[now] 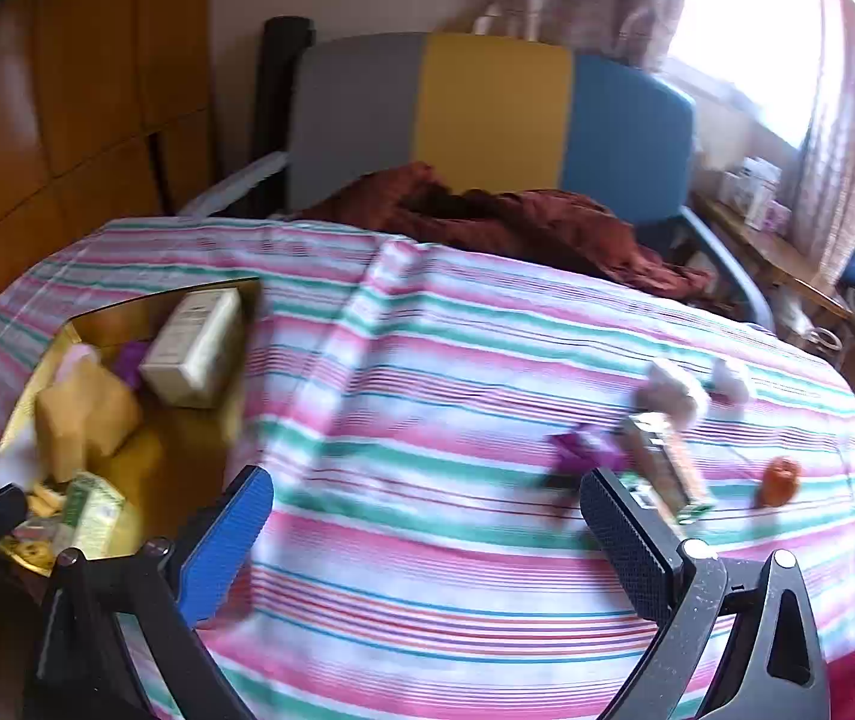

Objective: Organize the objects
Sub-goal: 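Move both tools from the tray back toward the remaining table items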

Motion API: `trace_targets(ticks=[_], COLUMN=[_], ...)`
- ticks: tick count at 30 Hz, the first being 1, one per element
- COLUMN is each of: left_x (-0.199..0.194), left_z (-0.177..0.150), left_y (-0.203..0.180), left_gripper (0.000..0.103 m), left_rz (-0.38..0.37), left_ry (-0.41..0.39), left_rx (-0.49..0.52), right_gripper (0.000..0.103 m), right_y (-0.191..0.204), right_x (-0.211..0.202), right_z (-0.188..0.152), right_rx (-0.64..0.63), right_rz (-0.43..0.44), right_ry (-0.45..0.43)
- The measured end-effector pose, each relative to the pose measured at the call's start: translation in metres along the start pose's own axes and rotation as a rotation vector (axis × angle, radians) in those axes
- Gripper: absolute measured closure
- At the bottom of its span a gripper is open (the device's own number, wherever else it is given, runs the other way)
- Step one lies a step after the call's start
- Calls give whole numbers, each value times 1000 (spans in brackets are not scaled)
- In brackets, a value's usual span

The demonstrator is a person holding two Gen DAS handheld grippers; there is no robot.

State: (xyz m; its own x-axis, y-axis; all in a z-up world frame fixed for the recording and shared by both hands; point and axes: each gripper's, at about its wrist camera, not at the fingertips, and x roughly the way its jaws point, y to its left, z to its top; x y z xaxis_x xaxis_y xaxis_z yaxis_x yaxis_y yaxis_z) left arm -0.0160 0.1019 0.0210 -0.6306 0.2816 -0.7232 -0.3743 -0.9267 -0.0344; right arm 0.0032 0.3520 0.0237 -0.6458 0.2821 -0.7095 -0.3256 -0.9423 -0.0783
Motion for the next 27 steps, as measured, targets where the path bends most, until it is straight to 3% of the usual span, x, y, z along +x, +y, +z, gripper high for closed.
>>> trace_targets(ticks=[17, 27], left_x=[19, 45], left_z=[9, 16], left_y=[-55, -101], left_gripper=[29, 29], left_rz=[-61, -115], left_ry=[41, 93], left_rx=[130, 205], right_gripper=[0, 0], right_y=[-168, -231], right_x=[19, 26], right_z=[-10, -35], right_rx=[216, 552], right_rz=[-290, -260], right_ry=[16, 62])
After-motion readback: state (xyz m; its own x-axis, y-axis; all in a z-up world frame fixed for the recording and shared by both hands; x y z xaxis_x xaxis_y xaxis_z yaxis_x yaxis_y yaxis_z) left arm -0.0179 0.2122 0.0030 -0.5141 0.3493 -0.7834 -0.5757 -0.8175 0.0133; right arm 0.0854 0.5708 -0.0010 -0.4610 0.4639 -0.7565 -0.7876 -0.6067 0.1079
